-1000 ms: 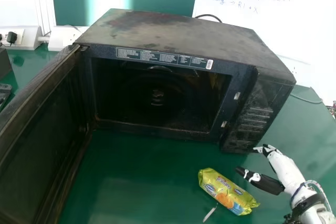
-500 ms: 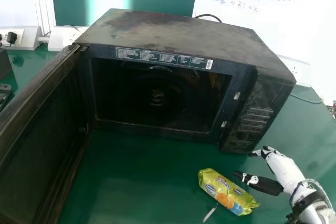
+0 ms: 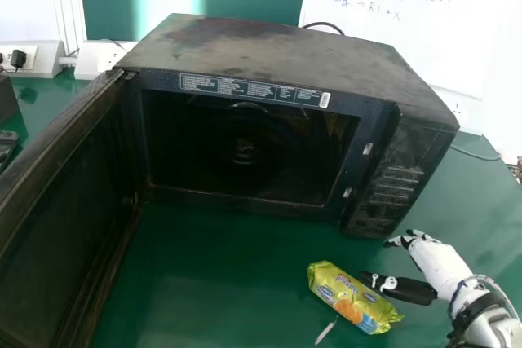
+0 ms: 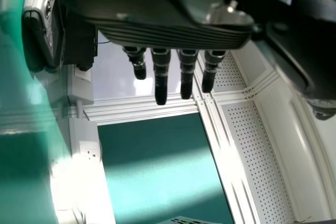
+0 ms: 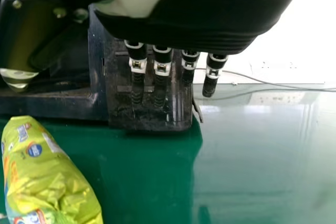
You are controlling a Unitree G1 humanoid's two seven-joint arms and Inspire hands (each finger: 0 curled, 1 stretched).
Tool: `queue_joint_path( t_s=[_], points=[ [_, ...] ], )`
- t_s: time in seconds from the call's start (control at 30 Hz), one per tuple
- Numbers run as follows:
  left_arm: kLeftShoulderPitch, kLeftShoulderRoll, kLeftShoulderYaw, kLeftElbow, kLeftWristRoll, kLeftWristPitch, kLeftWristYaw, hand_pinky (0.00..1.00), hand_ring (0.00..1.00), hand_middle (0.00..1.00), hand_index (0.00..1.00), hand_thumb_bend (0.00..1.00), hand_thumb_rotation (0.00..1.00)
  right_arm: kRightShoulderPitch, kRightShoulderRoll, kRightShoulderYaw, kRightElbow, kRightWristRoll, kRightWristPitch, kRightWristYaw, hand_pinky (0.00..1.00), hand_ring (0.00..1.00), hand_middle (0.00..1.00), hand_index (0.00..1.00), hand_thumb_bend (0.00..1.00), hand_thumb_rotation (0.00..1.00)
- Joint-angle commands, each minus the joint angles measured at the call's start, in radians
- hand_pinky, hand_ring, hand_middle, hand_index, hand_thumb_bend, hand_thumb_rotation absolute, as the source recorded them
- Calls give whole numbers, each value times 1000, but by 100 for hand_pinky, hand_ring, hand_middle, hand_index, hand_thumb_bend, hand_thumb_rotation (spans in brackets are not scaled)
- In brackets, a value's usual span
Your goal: Put biscuit inside oven
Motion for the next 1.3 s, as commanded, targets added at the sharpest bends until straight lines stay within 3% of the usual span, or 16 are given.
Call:
queue_joint_path(
  t_s=[0.0,0.37,0.57,0.83,1.27],
  points=[
    [16,-10,0,-17,5,2,8,74,88,96,99,88,99,3,-8,4,-19,-8,4,4,91,83,86,83,100,48],
    [14,-11,0,-14,7,3,6,75,88,96,99,88,99,18,14,30,-86,-94,47,1,89,83,86,84,98,50],
    [15,-14,0,-16,15,-4,10,74,87,95,98,88,99,45,21,39,-123,-125,59,10,92,84,87,85,97,59],
    [9,-18,-5,-18,11,2,11,75,88,96,98,88,99,66,58,38,-190,-135,88,17,90,83,85,84,97,55],
    [15,-28,-6,-38,16,6,19,74,88,95,98,88,99,116,99,41,-199,-151,69,-7,92,83,85,83,97,55]
  ],
)
